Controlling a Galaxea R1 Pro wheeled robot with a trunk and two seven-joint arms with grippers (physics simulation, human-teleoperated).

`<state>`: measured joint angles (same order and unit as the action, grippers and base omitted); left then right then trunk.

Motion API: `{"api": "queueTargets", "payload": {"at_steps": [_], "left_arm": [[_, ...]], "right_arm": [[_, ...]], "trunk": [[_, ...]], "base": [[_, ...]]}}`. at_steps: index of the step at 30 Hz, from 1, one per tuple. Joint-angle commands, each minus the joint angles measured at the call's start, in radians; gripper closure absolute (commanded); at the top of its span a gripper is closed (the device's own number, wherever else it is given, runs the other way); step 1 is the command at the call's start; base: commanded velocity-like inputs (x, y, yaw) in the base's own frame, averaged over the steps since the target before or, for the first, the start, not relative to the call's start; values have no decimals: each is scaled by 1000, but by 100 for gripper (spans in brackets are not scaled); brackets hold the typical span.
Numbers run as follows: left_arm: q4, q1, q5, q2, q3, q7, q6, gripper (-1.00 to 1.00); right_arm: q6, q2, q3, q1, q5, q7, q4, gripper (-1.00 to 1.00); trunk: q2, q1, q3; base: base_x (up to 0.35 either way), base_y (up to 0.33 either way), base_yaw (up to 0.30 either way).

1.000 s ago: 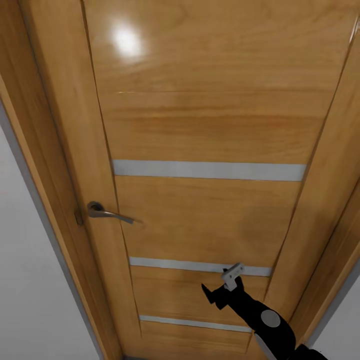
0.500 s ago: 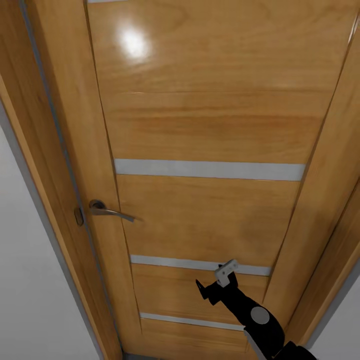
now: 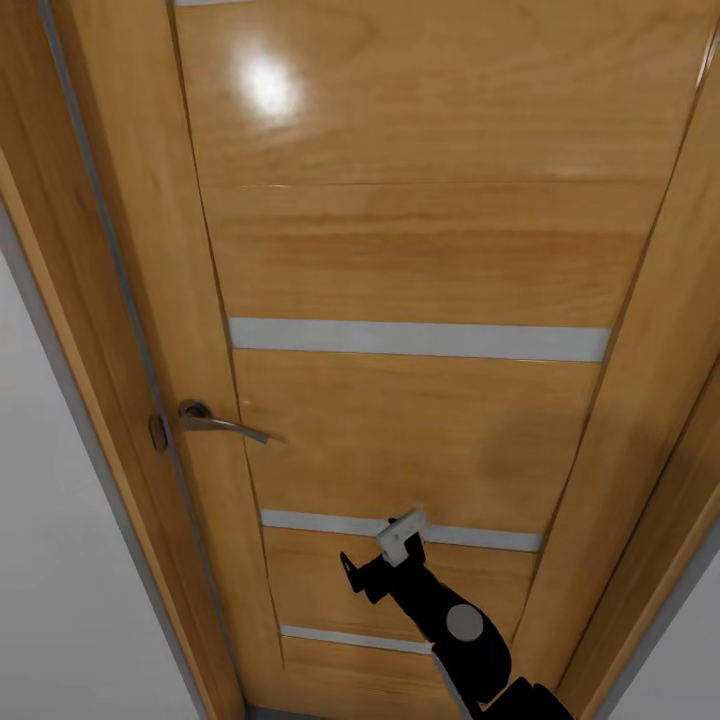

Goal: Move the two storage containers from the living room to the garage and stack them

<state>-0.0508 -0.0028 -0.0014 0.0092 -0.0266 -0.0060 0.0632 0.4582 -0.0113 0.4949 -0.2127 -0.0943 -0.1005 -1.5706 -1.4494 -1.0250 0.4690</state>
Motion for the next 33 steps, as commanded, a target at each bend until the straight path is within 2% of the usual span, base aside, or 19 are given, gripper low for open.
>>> {"api": "queueTargets", "payload": {"at_steps": [1,13,15,18,21,23,26,27,29,31,33], "left_arm": [[0,0,0,0,-2,0,3,-100],[0,0,-1,0,-2,0,3,-100],[0,0,-1,0,-2,-1,2,-100],[0,0,-1,0,-2,-1,3,-100],[0,0,-2,0,-1,-1,3,-100],[0,0,-2,0,-1,-1,3,-100],[0,0,-2,0,-1,-1,3,-100],[0,0,-2,0,-1,0,2,-100],[0,0,-2,0,-1,0,3,-100],[0,0,-2,0,-1,0,3,-100],[0,0,-2,0,-1,0,3,-100]], "right_arm": [[13,-7,-1,-15,-14,-15,-2,-100],[91,-18,-8,-118,-14,-31,1,-100],[124,-18,-11,-176,-9,-30,1,-100],[157,-19,-13,-206,-8,-22,6,-100],[183,-21,-13,-221,-7,-6,8,-100],[189,-22,-13,-224,-8,27,6,-100],[190,-24,-12,-224,-11,31,3,-100],[192,-39,-12,-233,-15,33,1,-100],[198,-49,-12,-241,-16,33,0,-100],[267,-77,-12,-287,-17,35,1,-100],[293,-84,-12,-316,-16,36,2,-100]], "trunk": [[-1,0,1],[-1,0,1],[-1,0,1],[-1,0,1],[-1,0,1],[-1,0,1],[-1,0,1],[-1,0,1],[-1,0,1],[-1,0,1],[-1,0,1]], "base": [[0,0,0],[0,0,0],[0,0,0],[0,0,0],[0,0,0],[0,0,0],[0,0,0],[0,0,0],[0,0,0],[0,0,0],[0,0,0]]}}
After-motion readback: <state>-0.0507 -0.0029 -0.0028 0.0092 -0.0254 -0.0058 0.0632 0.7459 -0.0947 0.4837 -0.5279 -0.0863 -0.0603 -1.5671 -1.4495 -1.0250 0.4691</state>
